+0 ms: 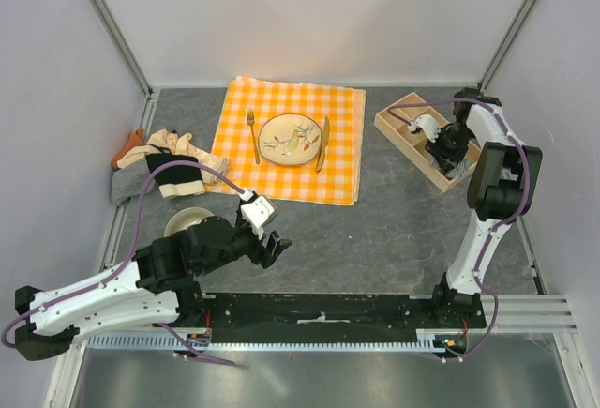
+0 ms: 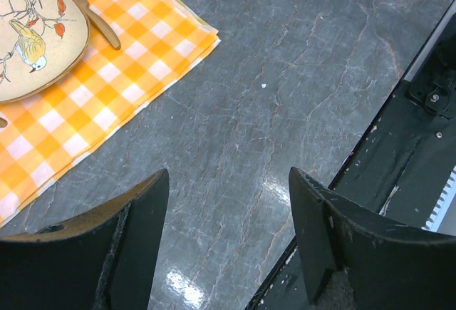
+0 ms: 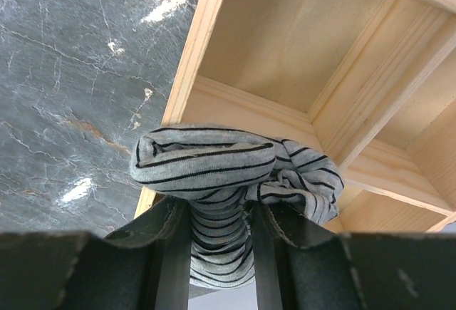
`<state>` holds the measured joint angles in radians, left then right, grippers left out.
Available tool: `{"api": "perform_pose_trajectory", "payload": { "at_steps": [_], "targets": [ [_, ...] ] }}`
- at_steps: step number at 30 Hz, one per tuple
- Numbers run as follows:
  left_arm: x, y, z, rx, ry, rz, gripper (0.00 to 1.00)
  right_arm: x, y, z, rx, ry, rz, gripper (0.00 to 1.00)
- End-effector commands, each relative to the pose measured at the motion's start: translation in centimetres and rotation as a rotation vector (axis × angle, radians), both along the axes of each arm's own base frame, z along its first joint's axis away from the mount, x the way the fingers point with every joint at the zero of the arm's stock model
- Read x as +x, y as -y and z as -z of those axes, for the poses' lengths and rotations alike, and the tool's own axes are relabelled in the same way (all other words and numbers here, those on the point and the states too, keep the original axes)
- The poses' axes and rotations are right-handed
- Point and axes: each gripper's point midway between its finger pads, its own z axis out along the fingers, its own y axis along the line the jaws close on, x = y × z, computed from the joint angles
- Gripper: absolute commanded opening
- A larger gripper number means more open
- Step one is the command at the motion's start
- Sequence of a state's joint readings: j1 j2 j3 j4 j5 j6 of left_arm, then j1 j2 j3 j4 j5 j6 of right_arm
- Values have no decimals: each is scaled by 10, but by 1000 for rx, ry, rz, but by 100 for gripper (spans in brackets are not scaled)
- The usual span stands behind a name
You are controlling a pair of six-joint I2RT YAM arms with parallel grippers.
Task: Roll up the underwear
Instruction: Place the underwear in the storage box.
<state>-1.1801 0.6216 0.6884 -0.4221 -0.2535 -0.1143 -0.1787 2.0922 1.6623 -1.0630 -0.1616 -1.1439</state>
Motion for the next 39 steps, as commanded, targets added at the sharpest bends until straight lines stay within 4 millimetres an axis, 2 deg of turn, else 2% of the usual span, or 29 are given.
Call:
{"api": "perform_pose_trajectory", "payload": {
  "at_steps": [1, 5, 10, 28, 39],
  "targets": [
    [2, 1, -14, -15, 45, 11, 74, -42, -1, 66, 36, -234, 47, 12],
    [2, 1, -15, -17, 46, 12, 74, -27, -1, 38, 55, -168, 57, 17],
    [2, 1, -16, -22, 46, 12, 74, -19, -2, 17, 69, -120, 60, 26],
    [1, 1, -17, -28, 46, 14, 74, -2, 4, -26, 89, -20, 83, 46],
    [1, 1, -17, -28, 45, 15, 74, -1, 6, -42, 100, 11, 87, 56]
  ]
}}
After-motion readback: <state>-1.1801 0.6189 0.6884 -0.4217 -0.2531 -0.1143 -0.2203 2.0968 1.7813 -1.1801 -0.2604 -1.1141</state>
